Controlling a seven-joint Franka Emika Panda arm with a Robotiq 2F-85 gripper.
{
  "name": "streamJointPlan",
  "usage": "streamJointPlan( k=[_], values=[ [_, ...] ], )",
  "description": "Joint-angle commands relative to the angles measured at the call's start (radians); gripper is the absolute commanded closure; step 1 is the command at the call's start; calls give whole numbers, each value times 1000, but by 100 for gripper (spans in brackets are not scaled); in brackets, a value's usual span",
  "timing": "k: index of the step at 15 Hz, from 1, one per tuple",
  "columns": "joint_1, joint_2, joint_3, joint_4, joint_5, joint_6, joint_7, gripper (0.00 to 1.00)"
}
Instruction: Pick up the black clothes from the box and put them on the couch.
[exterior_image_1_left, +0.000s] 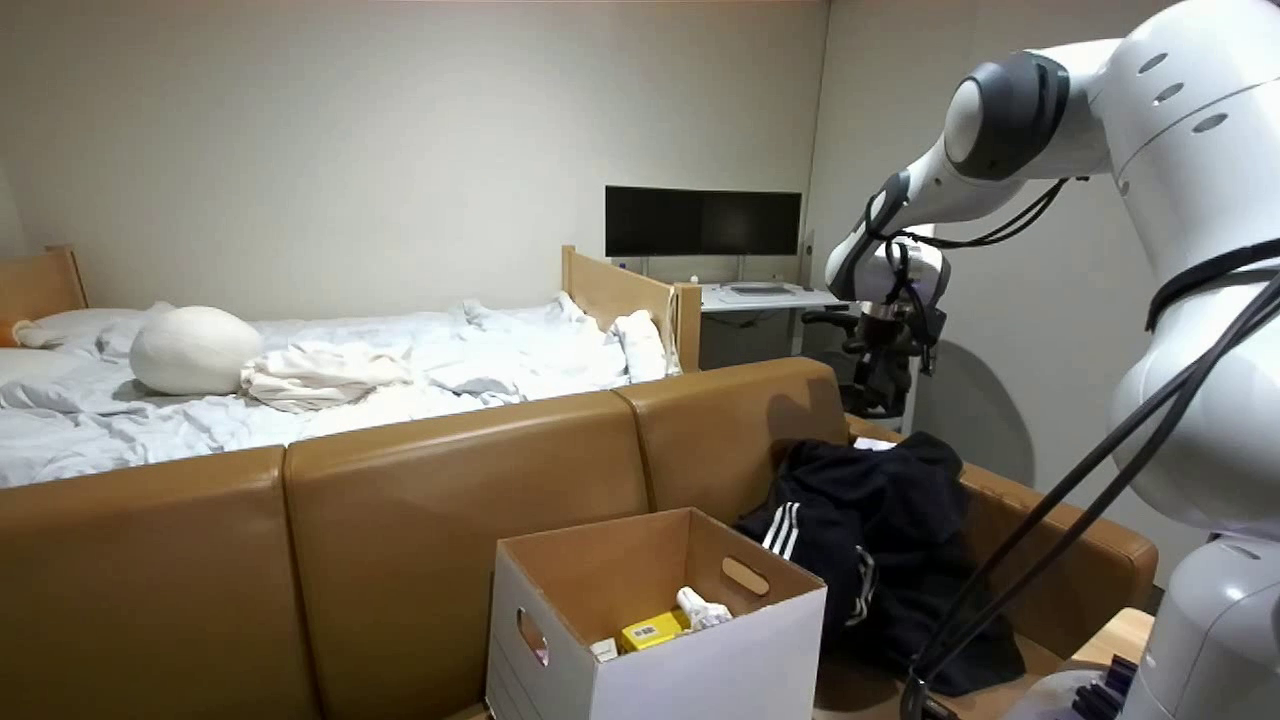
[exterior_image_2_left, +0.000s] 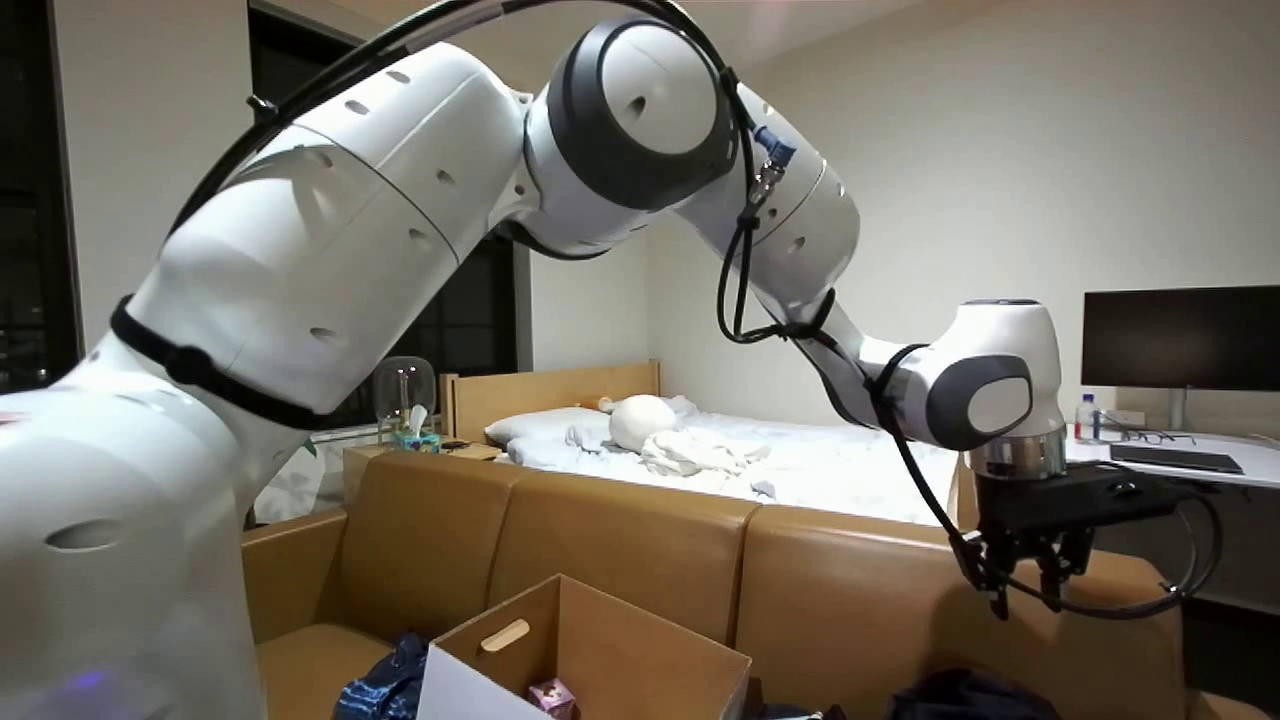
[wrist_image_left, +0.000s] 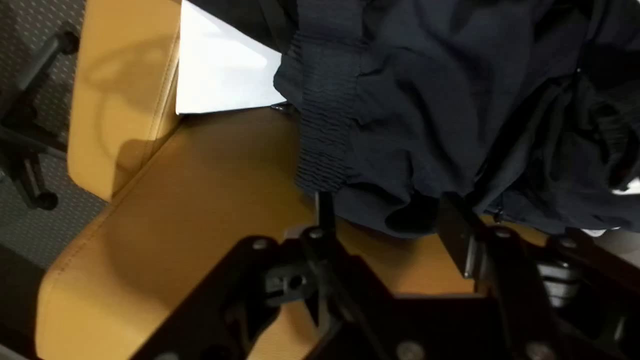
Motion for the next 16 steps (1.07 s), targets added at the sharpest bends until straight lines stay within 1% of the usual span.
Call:
streamJointPlan(
  k=[1, 3, 5, 7, 9, 10, 11, 12, 13, 14, 16],
  values=[
    [-21, -47, -4, -23, 8, -81, 153, 12],
    [-28, -62, -6, -33, -1, -194, 204, 2],
    [-22, -78, -14, -47, -10, -307, 248, 0],
    [-19, -91, -17, -60, 15, -370, 312, 0],
    [-10, -115, -19, -103, 43, -361, 414, 0],
    [-4, -131, -17, -136, 58, -331, 461, 0],
    [2, -150, -13, -179, 76, -280, 500, 0],
    [24, -166, -14, -231, 81, -199, 548, 0],
    [-11, -90, -5, -98, 45, -301, 477, 0],
    [-2, -105, -3, -135, 47, -258, 508, 0],
    [13, -123, -1, -176, 47, -224, 539, 0]
  ],
)
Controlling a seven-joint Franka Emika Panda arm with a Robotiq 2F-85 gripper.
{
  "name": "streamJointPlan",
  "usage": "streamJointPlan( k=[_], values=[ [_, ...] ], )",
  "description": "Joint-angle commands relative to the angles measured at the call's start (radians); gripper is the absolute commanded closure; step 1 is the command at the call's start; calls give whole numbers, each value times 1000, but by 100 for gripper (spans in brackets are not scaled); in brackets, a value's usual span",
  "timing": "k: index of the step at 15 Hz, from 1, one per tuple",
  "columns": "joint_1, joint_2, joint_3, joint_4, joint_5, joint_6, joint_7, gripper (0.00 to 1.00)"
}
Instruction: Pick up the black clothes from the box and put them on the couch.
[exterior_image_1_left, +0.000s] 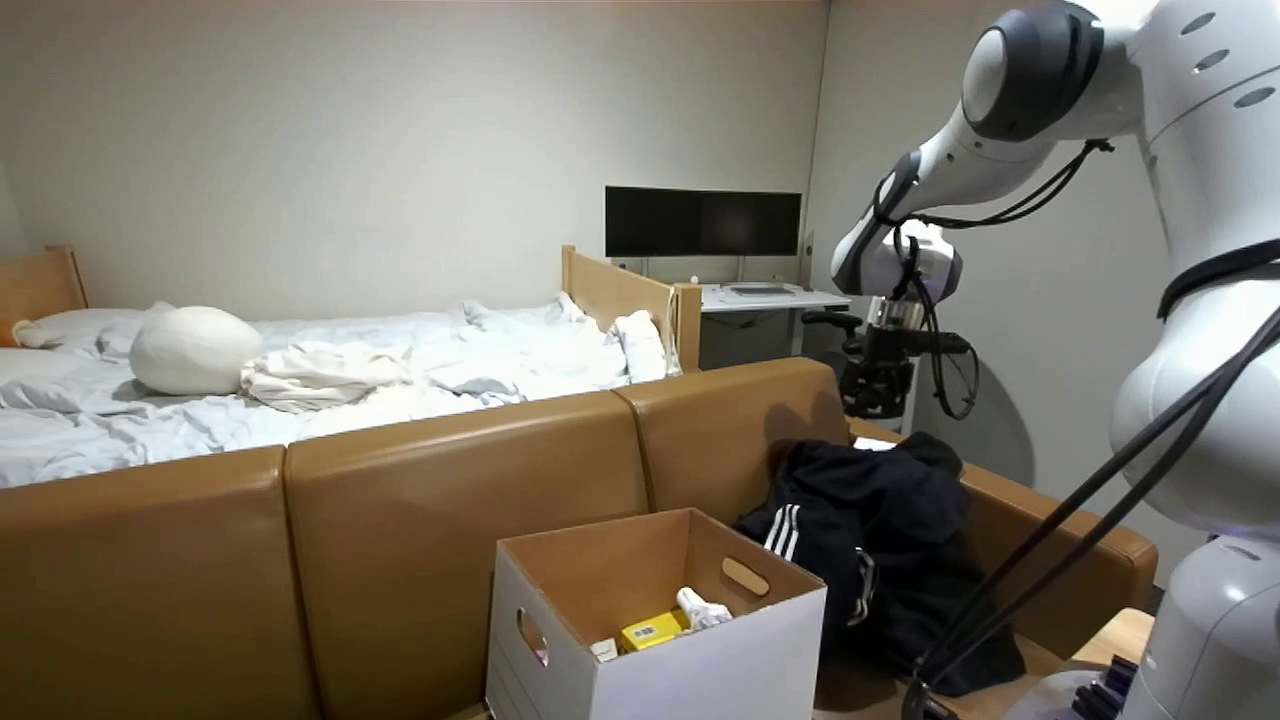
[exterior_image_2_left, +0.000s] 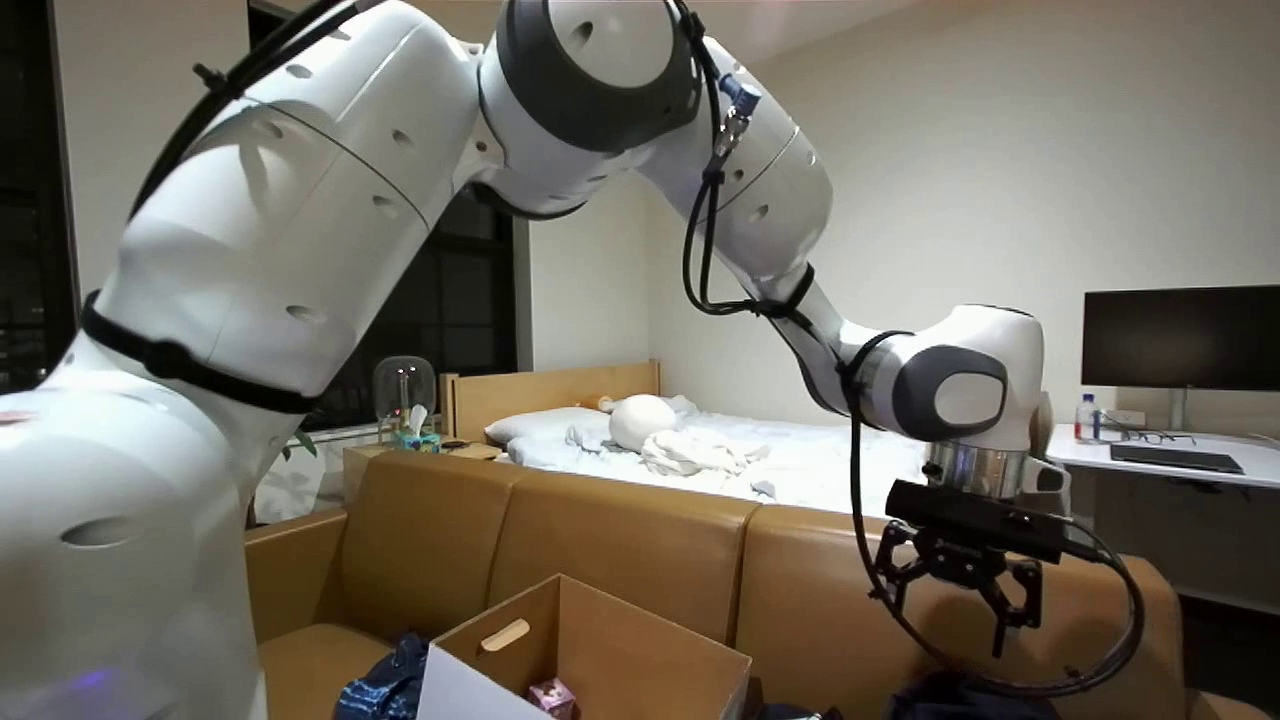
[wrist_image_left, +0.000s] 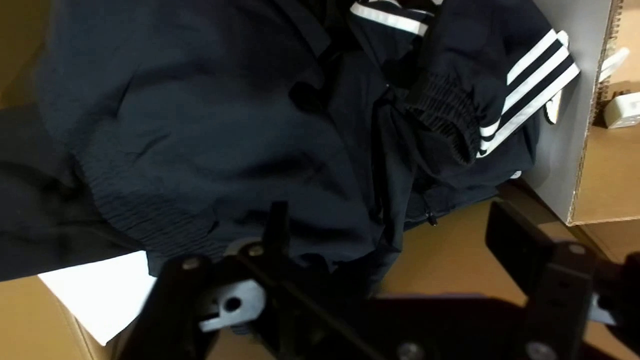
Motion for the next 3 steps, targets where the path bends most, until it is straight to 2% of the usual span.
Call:
streamJointPlan(
  k=[1, 3],
  values=[
    [-9, -3, 12, -3, -9, 1, 9, 0],
    [-10, -8, 11, -6, -8, 2, 9, 0]
  ],
)
